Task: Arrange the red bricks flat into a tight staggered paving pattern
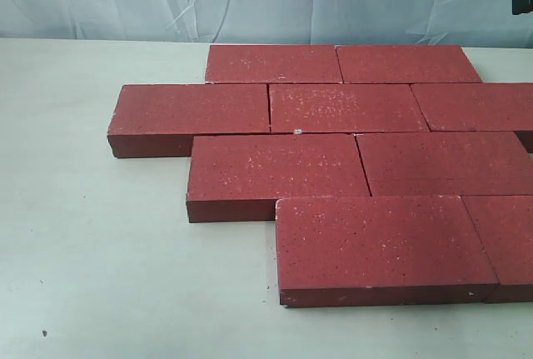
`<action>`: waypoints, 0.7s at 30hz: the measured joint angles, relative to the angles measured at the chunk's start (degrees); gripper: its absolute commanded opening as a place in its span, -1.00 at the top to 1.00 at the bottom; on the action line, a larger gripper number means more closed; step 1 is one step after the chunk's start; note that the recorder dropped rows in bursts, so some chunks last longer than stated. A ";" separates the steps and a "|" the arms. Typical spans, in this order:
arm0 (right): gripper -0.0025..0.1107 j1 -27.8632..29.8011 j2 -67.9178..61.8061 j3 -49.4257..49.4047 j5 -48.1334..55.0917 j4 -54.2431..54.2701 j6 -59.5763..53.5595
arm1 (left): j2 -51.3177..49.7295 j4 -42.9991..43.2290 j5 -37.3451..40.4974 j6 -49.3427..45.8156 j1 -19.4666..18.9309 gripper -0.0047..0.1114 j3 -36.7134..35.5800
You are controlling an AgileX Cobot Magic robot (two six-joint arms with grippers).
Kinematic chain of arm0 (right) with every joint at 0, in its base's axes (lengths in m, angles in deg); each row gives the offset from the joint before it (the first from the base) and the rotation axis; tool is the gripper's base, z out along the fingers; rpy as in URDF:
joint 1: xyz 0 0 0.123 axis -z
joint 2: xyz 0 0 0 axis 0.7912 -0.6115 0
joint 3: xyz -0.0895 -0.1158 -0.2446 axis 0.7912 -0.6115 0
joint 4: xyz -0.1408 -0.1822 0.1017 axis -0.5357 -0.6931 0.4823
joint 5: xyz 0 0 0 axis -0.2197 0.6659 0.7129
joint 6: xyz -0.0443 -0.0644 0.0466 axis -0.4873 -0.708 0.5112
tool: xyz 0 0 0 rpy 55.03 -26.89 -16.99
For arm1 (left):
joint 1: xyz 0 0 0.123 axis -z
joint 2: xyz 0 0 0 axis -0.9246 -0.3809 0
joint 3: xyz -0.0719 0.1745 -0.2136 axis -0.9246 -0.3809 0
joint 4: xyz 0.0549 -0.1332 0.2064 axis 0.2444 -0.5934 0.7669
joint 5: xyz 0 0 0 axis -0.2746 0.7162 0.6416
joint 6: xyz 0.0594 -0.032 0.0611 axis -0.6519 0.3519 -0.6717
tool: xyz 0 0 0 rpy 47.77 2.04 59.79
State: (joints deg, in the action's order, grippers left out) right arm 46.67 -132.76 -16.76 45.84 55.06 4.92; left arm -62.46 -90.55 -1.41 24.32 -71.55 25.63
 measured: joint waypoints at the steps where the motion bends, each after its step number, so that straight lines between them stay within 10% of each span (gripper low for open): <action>1: 0.97 0.00 0.00 0.00 0.00 0.00 0.00 | 0.80 0.00 -0.96 0.11 0.00 0.92 -0.73; 21: 0.97 0.00 0.00 0.00 0.00 0.00 0.00 | 5.81 0.00 -6.57 0.38 0.00 0.92 -14.03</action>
State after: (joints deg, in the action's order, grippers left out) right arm 46.67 -132.76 -16.76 45.84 55.06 4.92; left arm -56.65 -90.55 -7.98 24.70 -71.55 11.60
